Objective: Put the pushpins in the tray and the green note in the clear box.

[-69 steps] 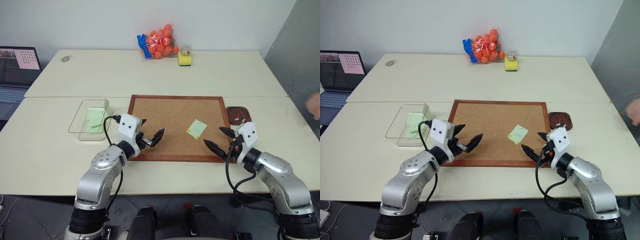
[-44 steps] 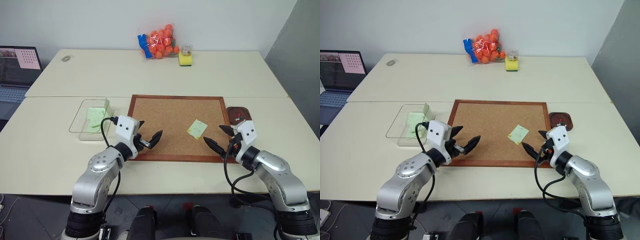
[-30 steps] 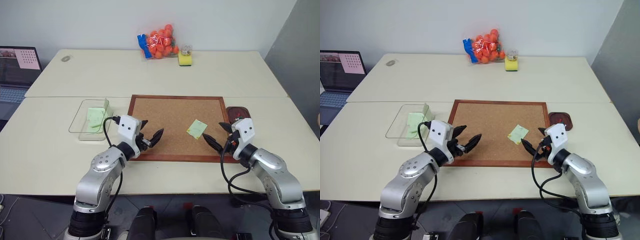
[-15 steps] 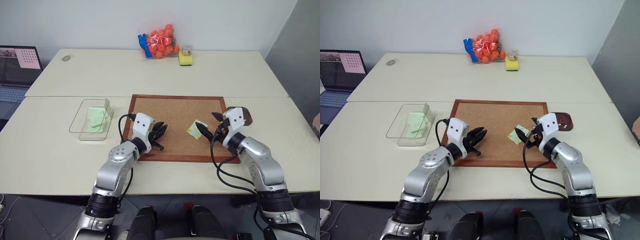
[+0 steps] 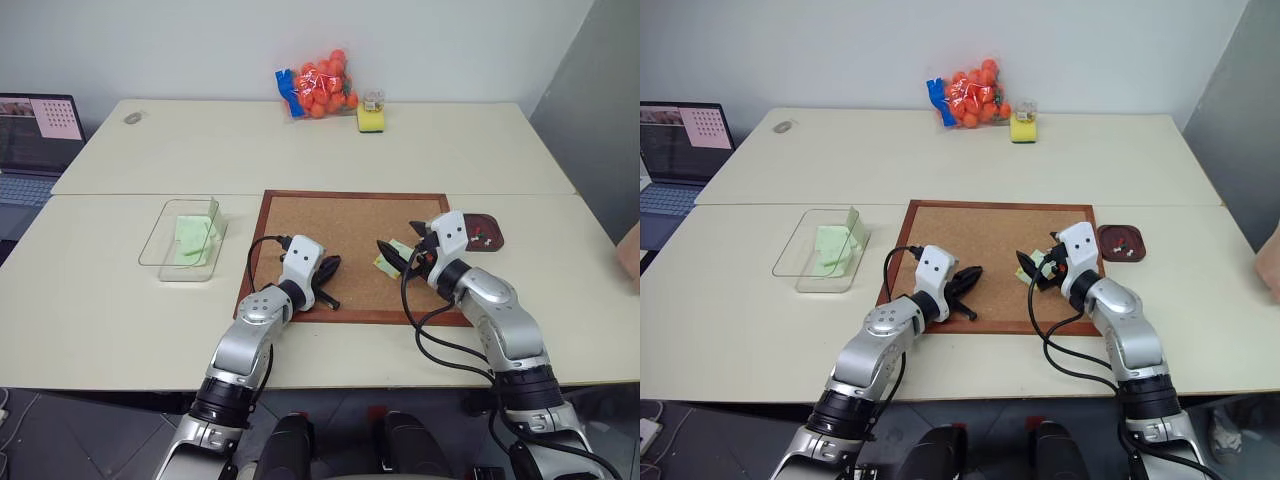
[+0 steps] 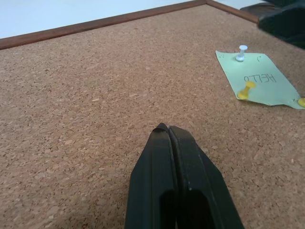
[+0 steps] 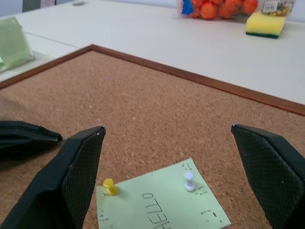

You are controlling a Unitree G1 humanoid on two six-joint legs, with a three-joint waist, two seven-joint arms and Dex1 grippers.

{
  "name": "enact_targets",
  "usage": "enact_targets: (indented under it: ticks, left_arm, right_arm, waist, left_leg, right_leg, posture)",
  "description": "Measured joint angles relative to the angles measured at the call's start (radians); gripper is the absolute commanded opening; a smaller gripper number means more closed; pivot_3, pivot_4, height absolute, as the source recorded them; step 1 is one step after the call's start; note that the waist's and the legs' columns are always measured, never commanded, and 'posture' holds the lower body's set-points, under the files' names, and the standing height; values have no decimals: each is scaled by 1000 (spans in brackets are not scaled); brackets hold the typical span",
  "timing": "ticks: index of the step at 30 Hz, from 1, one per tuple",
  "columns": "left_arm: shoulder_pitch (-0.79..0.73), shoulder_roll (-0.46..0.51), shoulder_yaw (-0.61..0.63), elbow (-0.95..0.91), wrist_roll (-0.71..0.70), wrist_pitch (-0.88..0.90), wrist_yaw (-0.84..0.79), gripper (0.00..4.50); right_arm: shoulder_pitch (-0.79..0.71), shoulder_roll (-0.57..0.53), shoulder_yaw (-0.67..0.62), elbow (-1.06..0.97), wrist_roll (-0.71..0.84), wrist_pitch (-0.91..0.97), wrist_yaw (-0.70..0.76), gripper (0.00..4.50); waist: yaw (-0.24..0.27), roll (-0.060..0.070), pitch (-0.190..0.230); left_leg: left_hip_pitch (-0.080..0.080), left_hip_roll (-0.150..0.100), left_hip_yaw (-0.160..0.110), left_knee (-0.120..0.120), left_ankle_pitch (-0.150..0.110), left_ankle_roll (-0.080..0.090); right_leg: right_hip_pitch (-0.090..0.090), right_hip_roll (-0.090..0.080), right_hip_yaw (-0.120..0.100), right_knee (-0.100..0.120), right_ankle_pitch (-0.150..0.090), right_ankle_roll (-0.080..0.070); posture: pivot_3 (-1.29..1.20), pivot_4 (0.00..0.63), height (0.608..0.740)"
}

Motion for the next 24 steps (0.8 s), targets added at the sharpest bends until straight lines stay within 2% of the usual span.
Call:
enact_targets:
  ticks: [5,12,17,24]
  left_arm:
    - [2,-6,4,3,8,-4,1,24]
    - [2,-18,13,3,9,-5,3,0]
    - [3,-19,18,3,9,-4,3,0]
    - [5,-19,18,2,14,-6,4,0]
  right_arm:
    - [-41,4,4,61,-12,10,-12,4500]
    - [-77,19,4,174,-37,29,-39,3178]
    - [-77,23,2,184,-39,29,-39,1987]
    - [-77,29,2,184,-40,29,-40,699]
  waist:
    - [-1,1,-1]
    - [-5,1,-1]
    - [-8,1,-1]
    - [-9,1,-1]
  left_leg:
    - [0,0,0,0,0,0]
    - [0,0,0,0,0,0]
    - [0,0,0,0,0,0]
    - [0,0,0,0,0,0]
  right_leg:
    - [0,0,0,1,0,0]
    - [0,0,0,1,1,-2]
    - [0,0,0,1,1,-1]
    - [0,0,0,1,0,0]
  posture:
    - [0,150,740]
    - [0,150,740]
    - [0,150,740]
    - [0,150,740]
